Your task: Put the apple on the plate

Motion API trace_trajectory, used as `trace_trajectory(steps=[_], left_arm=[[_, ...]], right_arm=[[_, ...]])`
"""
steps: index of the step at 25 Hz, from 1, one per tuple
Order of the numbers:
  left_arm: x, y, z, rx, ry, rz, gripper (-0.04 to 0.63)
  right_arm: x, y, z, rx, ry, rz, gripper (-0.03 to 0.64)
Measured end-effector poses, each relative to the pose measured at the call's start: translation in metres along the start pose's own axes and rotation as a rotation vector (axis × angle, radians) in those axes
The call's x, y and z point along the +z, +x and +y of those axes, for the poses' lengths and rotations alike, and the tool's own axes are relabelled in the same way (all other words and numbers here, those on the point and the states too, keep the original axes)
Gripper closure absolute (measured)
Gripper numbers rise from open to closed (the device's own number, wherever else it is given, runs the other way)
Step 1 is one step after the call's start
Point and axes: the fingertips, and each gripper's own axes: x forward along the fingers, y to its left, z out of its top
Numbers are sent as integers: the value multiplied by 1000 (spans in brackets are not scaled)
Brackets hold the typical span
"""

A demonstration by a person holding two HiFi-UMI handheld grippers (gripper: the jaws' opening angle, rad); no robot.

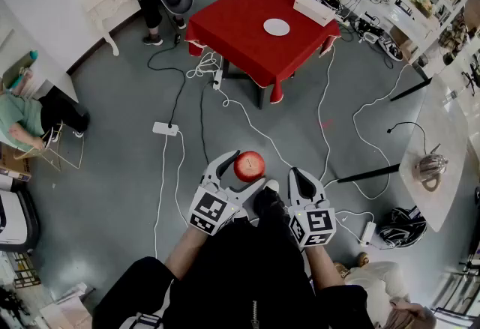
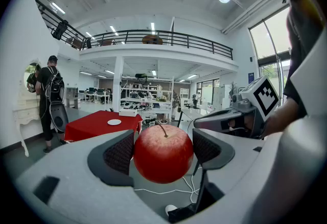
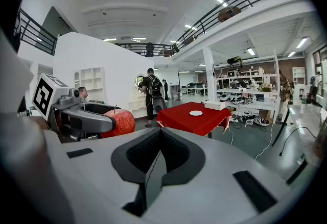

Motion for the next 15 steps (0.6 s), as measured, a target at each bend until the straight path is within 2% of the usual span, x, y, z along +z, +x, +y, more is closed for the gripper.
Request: trace_trajectory(steps=[15], left_arm=[[1,-12,1,6,-3,-5,233]], right_arm=[[5,-5,14,29,22,-32,606]])
